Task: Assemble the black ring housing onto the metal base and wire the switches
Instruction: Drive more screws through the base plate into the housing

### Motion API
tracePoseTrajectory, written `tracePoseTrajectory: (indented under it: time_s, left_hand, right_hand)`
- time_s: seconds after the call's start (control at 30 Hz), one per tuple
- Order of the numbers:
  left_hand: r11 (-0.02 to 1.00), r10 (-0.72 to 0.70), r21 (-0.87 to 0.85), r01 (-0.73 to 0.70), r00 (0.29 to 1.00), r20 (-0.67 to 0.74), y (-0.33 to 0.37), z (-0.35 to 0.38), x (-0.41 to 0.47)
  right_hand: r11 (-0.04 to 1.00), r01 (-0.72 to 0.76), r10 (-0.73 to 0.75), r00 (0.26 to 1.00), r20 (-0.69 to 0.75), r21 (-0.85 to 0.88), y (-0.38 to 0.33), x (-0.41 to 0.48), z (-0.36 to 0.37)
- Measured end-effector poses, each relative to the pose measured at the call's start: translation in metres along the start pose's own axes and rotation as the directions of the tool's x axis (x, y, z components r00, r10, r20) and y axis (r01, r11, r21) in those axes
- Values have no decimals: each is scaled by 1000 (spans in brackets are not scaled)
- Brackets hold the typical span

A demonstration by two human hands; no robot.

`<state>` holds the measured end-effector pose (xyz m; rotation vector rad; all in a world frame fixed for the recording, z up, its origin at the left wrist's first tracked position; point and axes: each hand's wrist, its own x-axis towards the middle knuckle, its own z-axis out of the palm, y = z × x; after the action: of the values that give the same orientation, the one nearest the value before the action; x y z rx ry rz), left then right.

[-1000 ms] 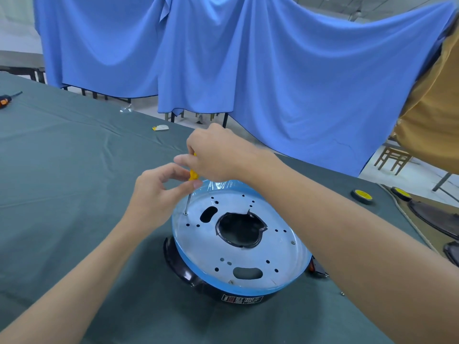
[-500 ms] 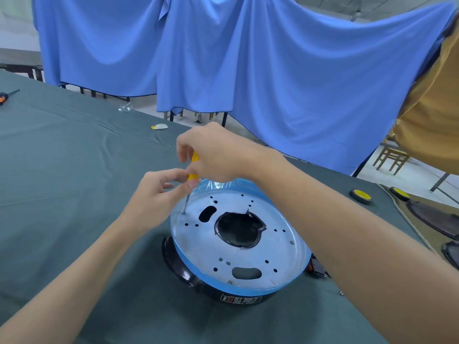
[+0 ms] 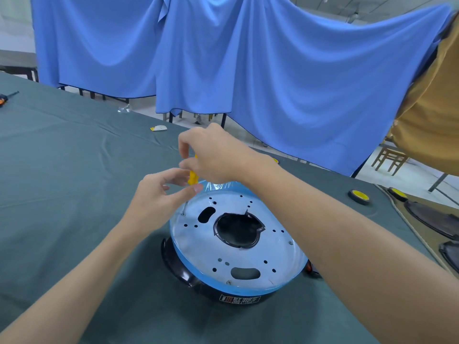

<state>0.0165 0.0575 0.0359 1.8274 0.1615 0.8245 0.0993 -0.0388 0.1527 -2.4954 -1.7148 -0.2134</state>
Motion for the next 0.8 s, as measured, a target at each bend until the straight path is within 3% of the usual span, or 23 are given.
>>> tracePoseTrajectory:
  time_s: [0.13,0.3,0.47,0.63,0.8]
  left_hand:
    - [999,38,36,-34,994,-100,-1,2,1]
    - [996,-15,-92,21,998,66,-2,-7,-1]
    - [995,66,85,-58,993,-94,-2,0,0]
    - [1000,19,9,-20,996,83,-1,-6,1]
    - [997,38,73,-30,994,-106,0,-1,0]
  right_hand:
    - [999,-28,29,998,50,-23,-1,1,6]
    - [1000,28,-28,1000,-8,8,-1,-3,-5]
    - [998,-25,25,1000,-4,-52,-5,-2,-1]
    - [1000,18,-18,1000,-7,11,-2,-4,-9]
    - [998,-49,48,999,-5,-50,-6,-2,1]
